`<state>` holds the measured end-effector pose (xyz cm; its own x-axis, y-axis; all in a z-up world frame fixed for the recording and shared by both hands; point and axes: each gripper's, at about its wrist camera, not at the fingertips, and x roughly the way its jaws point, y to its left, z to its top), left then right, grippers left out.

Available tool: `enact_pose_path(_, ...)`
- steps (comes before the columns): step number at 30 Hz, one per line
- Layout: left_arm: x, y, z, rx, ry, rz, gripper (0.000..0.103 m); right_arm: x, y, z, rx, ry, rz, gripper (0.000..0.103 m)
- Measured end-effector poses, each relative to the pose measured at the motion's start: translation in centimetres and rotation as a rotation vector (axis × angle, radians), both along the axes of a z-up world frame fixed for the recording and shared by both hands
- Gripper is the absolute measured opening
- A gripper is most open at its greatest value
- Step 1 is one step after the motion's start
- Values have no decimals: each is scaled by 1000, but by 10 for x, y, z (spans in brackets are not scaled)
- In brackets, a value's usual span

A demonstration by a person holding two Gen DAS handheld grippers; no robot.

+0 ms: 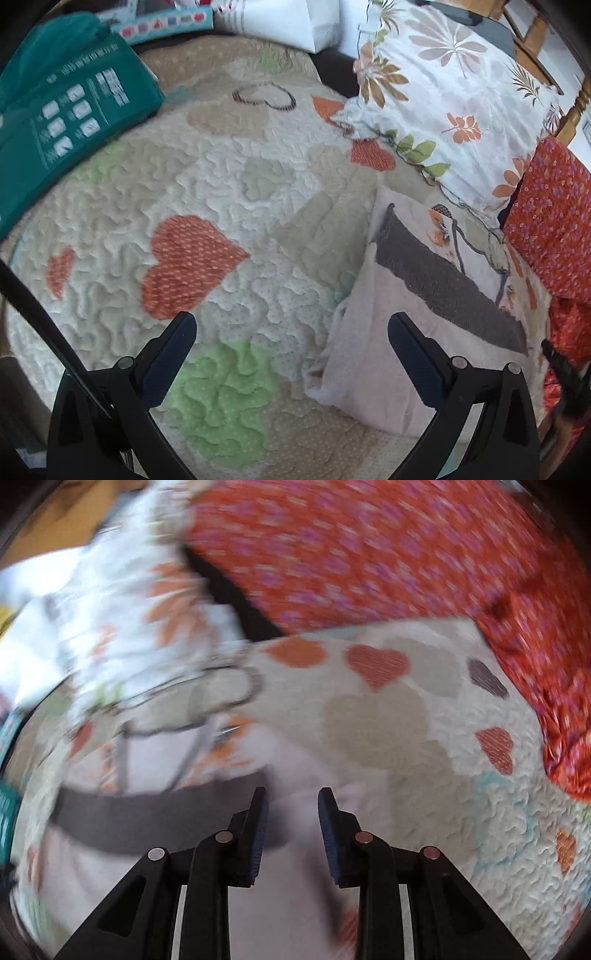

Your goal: Fold small clothes

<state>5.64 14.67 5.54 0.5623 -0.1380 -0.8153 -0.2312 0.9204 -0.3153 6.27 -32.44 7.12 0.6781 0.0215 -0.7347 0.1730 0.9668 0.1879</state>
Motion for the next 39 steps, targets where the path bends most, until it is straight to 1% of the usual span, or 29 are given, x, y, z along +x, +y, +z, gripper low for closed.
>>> enact_pose_path(1, 6, -1, -1, -14, 3, -11, 103, -8, 12, 2, 2, -6, 37, 40)
enact_pose_path(2, 10, -2, -1, -17, 3, -20, 103, -17, 26, 3, 7, -9, 84, 43)
enact_pose_path(3, 20, -5, 0, -20, 6, -46, 103, -29, 48, 3, 12, -5, 153, 47)
enact_pose_path(5, 37, -9, -1, -37, 22, -102, 103, -44, 79, 0, 8, 2, 244, 47)
enact_pose_path(6, 45, -10, -2, -61, 22, -119, 103, -56, 103, -3, -4, 2, 307, 47)
enact_pose_path(10, 76, -8, -11, -180, 22, -171, 102, -86, 178, -15, -74, -27, 466, 48)
enact_pose_path(11, 84, -9, -14, -198, 27, -193, 100, -91, 194, -18, -92, -32, 495, 48)
enact_pose_path(13, 94, -12, -19, -202, 39, -239, 87, -95, 234, -28, -129, -32, 564, 48)
enact_pose_path(16, 110, -17, -29, -221, 73, -332, 85, -98, 283, -42, -177, -28, 645, 48)
enact_pose_path(17, 113, -17, -31, -227, 85, -348, 85, -98, 301, -48, -203, -31, 671, 48)
enact_pose_path(20, 124, -19, -42, -252, 124, -396, 85, -94, 334, -61, -267, -41, 703, 48)
enact_pose_path(21, 129, -20, -46, -267, 141, -409, 85, -93, 339, -64, -293, -52, 702, 48)
enact_pose_path(23, 135, -20, -50, -288, 147, -418, 85, -88, 346, -65, -317, -76, 689, 48)
enact_pose_path(27, 144, -20, -51, -347, 143, -425, 85, -71, 352, -64, -300, -83, 660, 48)
enact_pose_path(32, 146, -22, -52, -372, 135, -409, 85, -65, 357, -64, -309, -98, 636, 48)
enact_pose_path(33, 145, -25, -52, -380, 134, -417, 76, -65, 358, -64, -309, -99, 633, 48)
enact_pose_path(34, 147, -28, -53, -385, 140, -424, 54, -64, 360, -64, -307, -100, 629, 47)
enact_pose_path(35, 147, -32, -56, -385, 161, -435, 41, -64, 360, -63, -302, -100, 627, 44)
enact_pose_path(36, 147, -38, -62, -369, 202, -444, 16, -64, 360, -63, -291, -98, 629, 36)
enact_pose_path(37, 146, -40, -64, -354, 211, -442, 14, -62, 360, -63, -288, -97, 630, 26)
enact_pose_path(38, 144, -41, -64, -351, 199, -434, 14, -62, 361, -62, -292, -96, 627, 19)
enact_pose_path(39, 143, -41, -62, -353, 198, -424, 11, -62, 361, -61, -294, -93, 624, 10)
